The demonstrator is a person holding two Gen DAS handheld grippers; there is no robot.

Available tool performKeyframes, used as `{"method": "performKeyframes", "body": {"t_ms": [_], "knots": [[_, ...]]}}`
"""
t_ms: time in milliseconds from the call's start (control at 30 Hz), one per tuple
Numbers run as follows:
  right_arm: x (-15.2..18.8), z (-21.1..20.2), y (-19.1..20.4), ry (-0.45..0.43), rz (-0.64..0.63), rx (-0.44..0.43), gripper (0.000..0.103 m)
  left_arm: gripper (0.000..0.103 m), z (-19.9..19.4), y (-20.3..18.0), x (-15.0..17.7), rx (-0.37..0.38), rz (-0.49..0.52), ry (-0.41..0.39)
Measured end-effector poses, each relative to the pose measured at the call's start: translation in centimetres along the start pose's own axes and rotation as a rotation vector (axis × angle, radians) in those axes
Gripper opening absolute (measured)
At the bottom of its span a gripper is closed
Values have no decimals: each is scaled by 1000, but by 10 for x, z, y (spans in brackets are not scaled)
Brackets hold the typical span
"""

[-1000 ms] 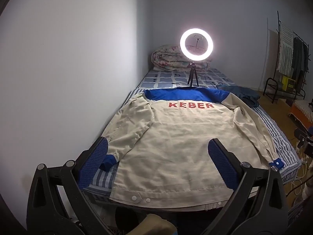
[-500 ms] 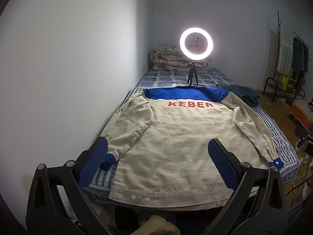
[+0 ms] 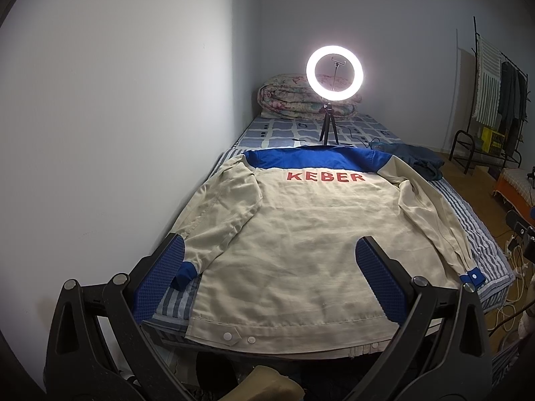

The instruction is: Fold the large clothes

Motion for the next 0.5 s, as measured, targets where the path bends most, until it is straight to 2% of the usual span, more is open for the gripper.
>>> {"method": "performKeyframes", "body": {"t_ms": [500], "knots": [[0, -1, 4, -7, -8, -11, 103, 103, 2, -4, 4, -3, 2, 1]]}}
Point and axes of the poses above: each gripper's, at about its wrist camera, not at the fingertips, and z roughly the way its jaws point, y to its left, x to its underside, the point moved 2 cm from there along z, roughly the way its jaws point, and after that the axes turned 5 degrees about z, right-handed, at the moved point
